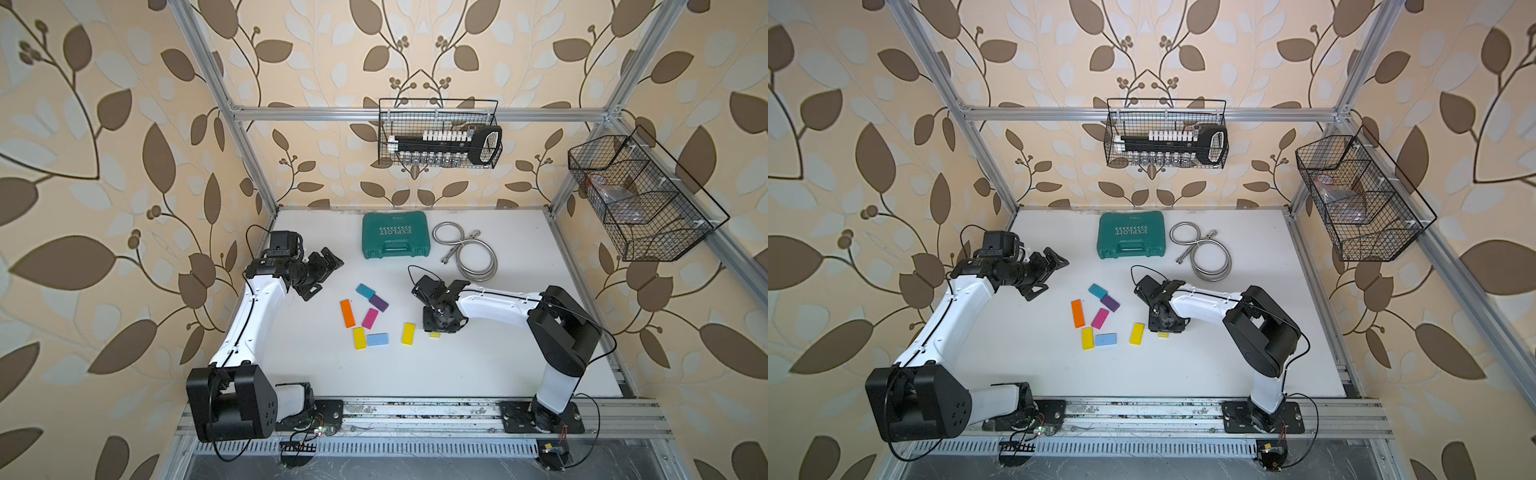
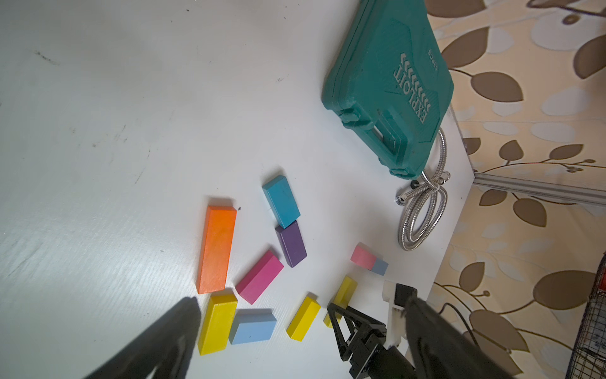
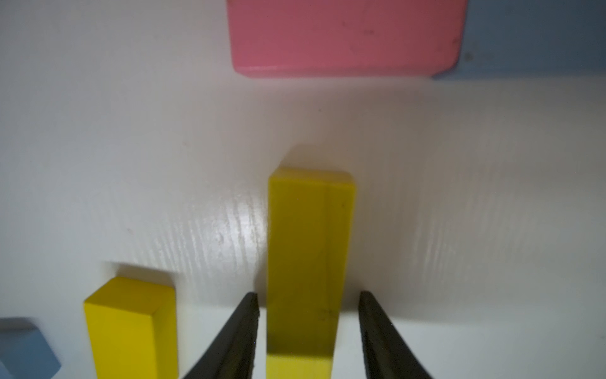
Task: Assemble the letter c with building blocks
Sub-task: Assemble the building block at the center of the board.
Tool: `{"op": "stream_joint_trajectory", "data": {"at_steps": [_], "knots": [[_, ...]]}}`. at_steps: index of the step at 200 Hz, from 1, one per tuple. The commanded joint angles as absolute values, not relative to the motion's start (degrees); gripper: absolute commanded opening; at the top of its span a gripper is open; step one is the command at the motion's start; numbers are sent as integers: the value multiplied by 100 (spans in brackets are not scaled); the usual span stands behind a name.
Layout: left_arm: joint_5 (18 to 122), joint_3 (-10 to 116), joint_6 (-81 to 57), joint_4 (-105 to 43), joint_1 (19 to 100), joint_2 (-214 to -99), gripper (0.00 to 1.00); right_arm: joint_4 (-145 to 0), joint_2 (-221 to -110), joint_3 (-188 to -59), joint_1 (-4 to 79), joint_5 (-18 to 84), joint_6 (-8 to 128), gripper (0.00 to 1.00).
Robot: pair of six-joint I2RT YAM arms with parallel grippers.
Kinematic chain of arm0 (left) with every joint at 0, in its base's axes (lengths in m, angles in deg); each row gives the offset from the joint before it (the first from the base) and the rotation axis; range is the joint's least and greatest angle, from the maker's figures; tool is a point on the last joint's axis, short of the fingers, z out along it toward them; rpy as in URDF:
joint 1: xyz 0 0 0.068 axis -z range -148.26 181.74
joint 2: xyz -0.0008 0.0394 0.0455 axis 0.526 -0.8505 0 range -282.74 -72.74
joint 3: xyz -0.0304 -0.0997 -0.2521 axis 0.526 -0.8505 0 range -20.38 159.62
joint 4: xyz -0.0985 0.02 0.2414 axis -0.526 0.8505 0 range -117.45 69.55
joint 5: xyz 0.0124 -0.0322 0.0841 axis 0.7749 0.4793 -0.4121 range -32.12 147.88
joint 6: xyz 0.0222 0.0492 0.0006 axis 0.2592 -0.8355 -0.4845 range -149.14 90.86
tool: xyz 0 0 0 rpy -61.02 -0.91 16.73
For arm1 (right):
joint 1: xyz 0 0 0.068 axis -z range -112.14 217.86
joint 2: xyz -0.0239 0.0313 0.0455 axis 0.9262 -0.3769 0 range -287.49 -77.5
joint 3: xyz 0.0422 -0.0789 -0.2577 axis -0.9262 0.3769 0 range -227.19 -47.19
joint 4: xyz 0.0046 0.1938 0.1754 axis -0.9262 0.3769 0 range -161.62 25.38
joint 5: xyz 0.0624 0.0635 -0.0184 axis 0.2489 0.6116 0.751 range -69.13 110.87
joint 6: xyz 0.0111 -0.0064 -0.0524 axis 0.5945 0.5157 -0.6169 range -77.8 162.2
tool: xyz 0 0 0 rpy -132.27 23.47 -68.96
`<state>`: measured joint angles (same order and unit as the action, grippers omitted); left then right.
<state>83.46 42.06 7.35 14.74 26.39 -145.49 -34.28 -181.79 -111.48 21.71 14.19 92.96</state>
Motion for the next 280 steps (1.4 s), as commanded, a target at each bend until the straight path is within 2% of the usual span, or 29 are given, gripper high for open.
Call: {"op": "stream_joint_trajectory", "data": {"at_steps": [1,45,67,255,280], "knots": [[8493,4189,761,1440,2605,-14411,99,-3392,-18301,-11240,2227,1384,9335,43],[8495,4168,769,1421,2605,-14420,99,-3447,-18364,-11251,2324,1443,9331,33],[8495,4165,771,1413,2609,-14424,99,-3463,-18400,-11282,2335,1496,9347,32],[8495,4150,769,1421,2610,-14385,99,-3438,-18582,-11383,2330,1409,9512,32],[8495,4142,786,1412,2605,-14385,99,-3413,-18573,-11400,2330,1371,9474,36]]}}
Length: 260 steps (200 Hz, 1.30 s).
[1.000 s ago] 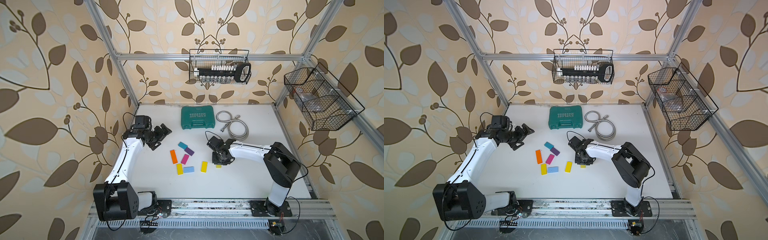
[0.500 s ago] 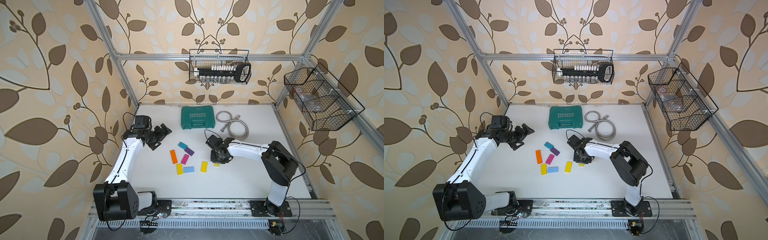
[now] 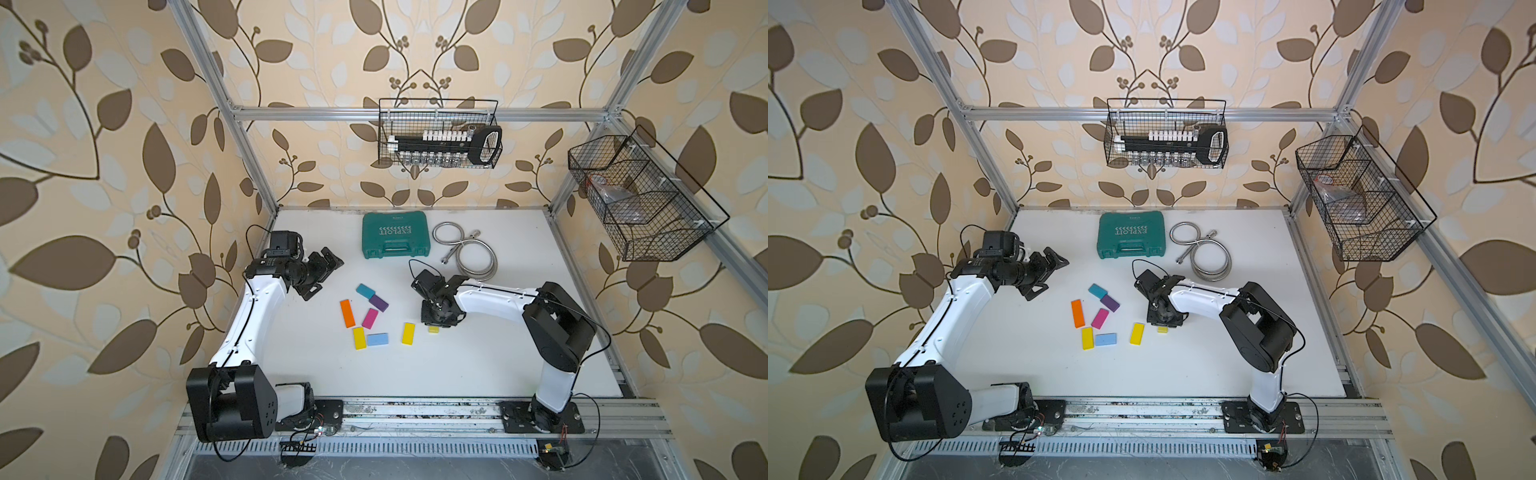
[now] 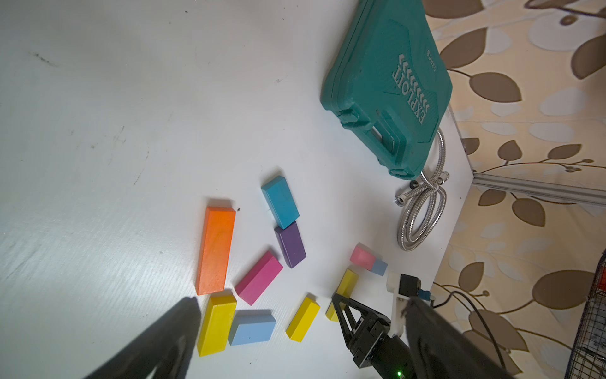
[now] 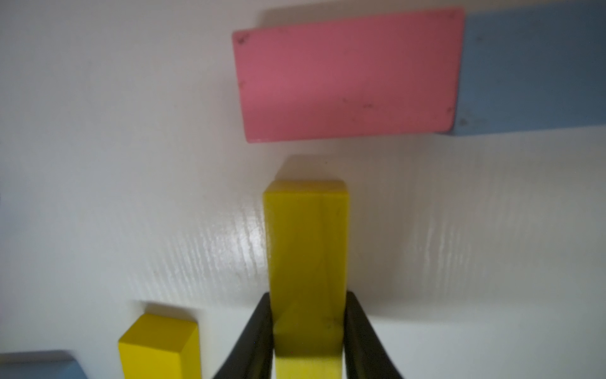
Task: Assemble the letter c with building blocks
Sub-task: Assemble the building block at the center of the board.
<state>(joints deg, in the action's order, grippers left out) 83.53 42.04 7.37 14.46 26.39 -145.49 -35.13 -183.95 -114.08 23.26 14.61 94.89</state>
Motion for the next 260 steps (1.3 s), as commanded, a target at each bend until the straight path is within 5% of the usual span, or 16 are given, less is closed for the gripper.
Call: {"op": "stream_joint_trajectory", "data": {"at_steps": [1,39,74,158,260], "knots": [[8495,4142,786,1412,2604,-14380,99,-3407,-18575,-11404,2334,1373,9475,37],[8504,4143,770,1434,2605,-14359,99,-3426,-18144,-11378,2323,1360,9380,59],[8545,4178,768,1459,2603,-14331,99,-3290,-17355,-11267,2198,1335,9297,66],[8558,4236,685,1579,2608,-14314,99,-3511,-16889,-10561,1292,1466,9738,72],[8547,4308,751,1574,2604,-14367,99,-4022,-17528,-10649,1172,1683,9827,74]]}}
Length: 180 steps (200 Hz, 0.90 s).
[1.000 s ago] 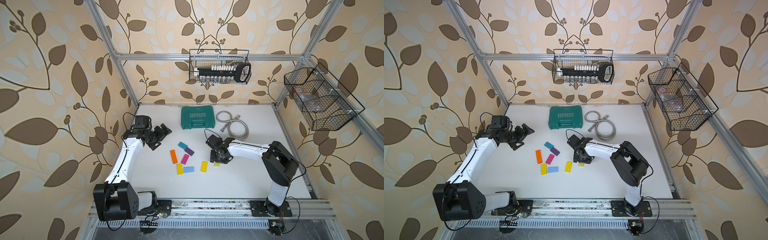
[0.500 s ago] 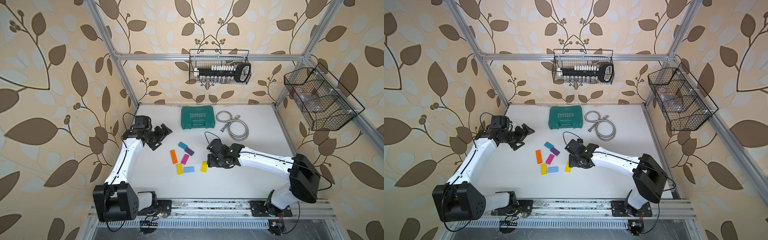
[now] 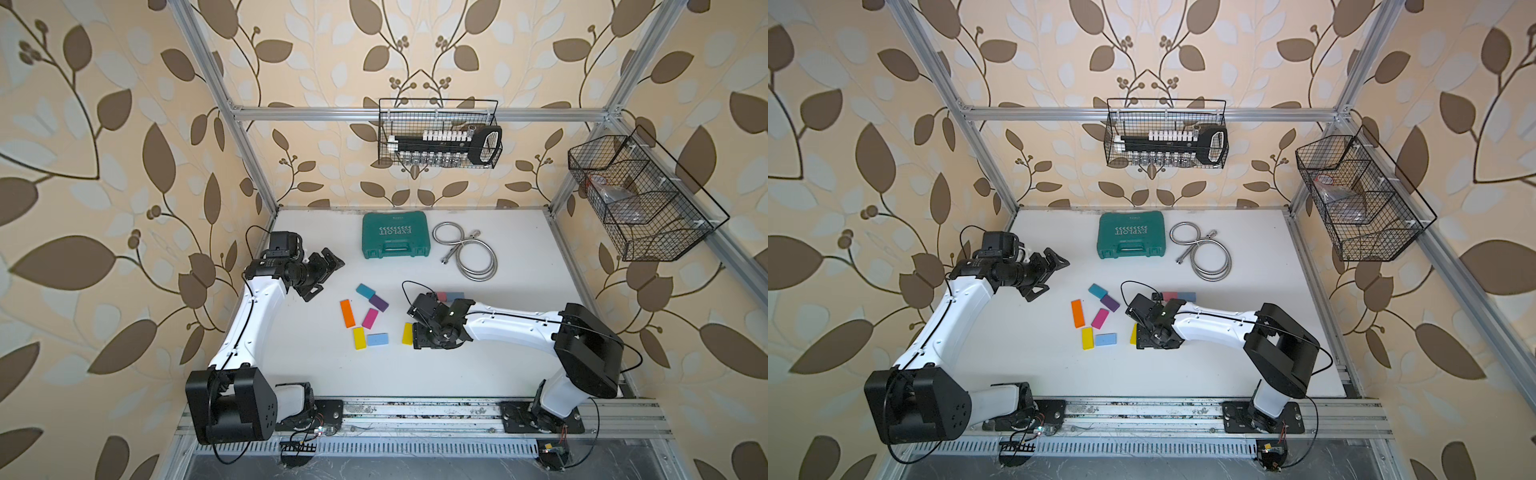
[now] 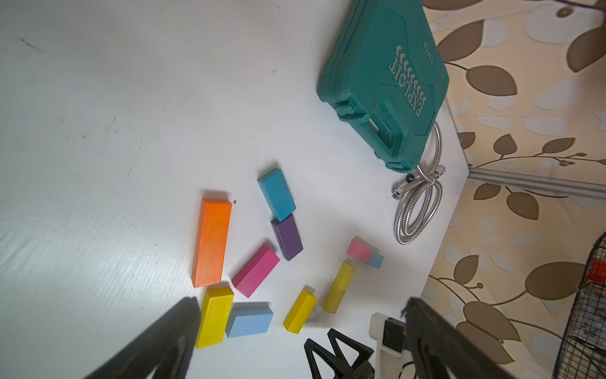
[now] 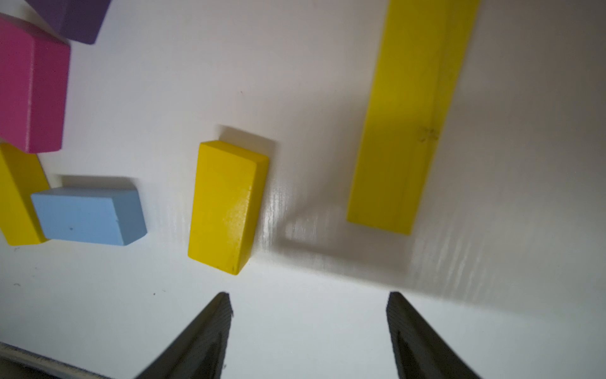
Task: Assemble the letter c with building blocks
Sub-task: Assemble the building block at the center of the board.
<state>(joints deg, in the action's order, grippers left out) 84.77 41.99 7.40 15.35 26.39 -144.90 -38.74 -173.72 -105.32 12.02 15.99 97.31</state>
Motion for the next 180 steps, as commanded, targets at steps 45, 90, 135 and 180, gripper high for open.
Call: {"op": "stream_joint_trajectory", "data": {"at_steps": [45,90,135,180], "knots": [[8556,4289,765,1553,2603,-14367,99,-4052,-17698,-10812,1204,1647,9828,74],[8565,4293,776,1544,2607,-14341,99,-4025,-17793,-10871,1323,1611,9783,75],[8569,4277,786,1526,2603,-14349,99,-4007,-17805,-10872,1452,1575,9717,74],[8574,4264,803,1517,2605,-14340,99,-3973,-17843,-10964,1522,1577,9661,74]]}}
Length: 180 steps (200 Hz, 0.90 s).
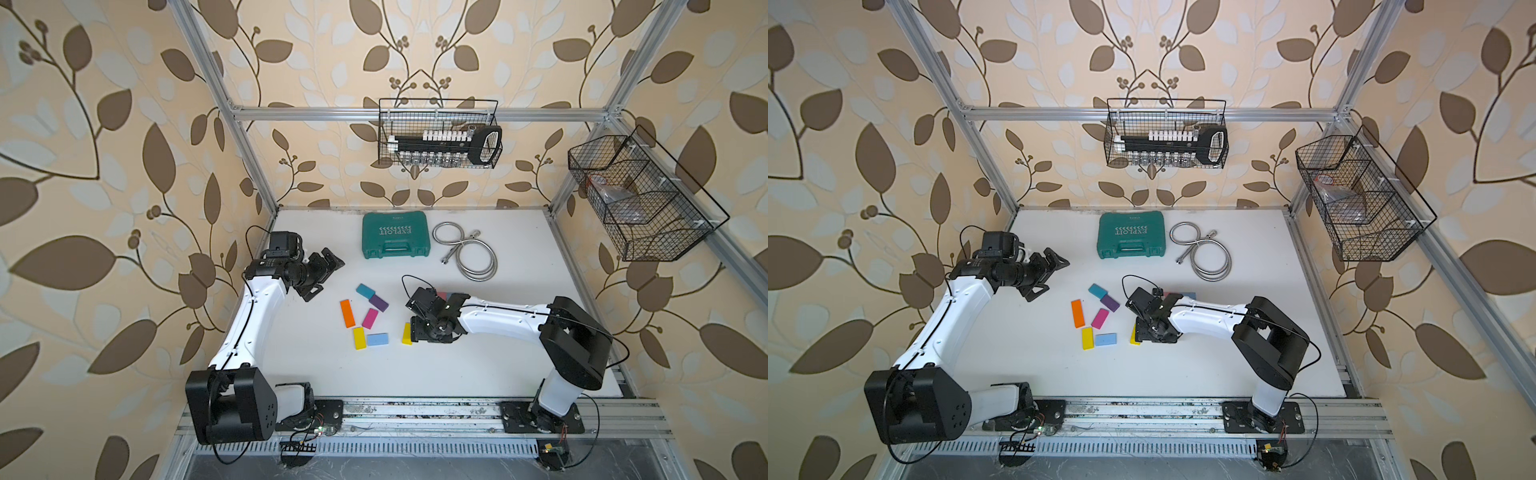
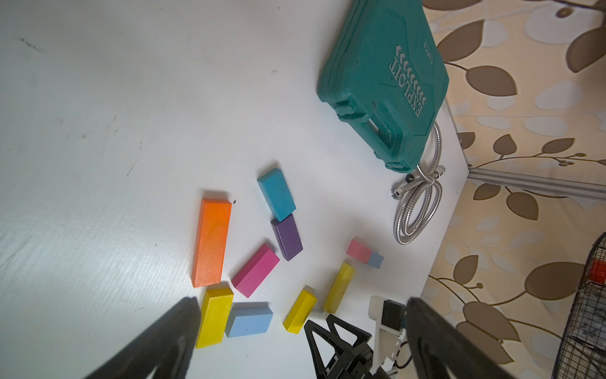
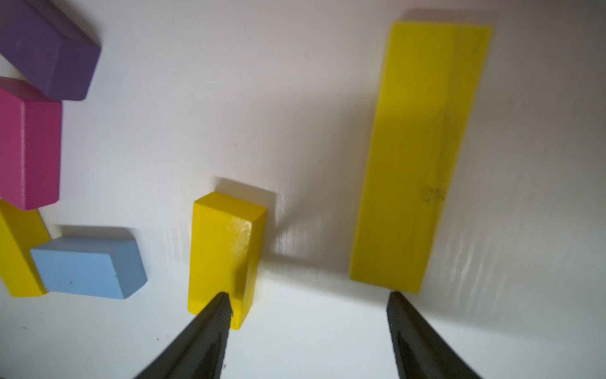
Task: Assemble the letter c with building blocks
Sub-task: Assemble the building block at the center of the board.
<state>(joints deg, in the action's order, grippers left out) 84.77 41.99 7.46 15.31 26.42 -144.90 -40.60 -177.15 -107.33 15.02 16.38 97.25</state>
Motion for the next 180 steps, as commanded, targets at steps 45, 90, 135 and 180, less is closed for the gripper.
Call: {"op": "stream_joint_trajectory", "data": {"at_steps": [45,90,135,180], "knots": [[8565,4238,792,1504,2607,-14323,99,-3972,-17882,-11021,1569,1586,9643,74],[8565,4192,794,1466,2603,-14332,99,-3963,-17875,-11017,1654,1576,9617,74],[8565,4176,789,1438,2607,-14367,99,-3963,-17873,-11037,1688,1618,9600,74],[8599,4176,793,1441,2603,-14358,99,-3924,-17481,-10943,1627,1751,9650,74]]}}
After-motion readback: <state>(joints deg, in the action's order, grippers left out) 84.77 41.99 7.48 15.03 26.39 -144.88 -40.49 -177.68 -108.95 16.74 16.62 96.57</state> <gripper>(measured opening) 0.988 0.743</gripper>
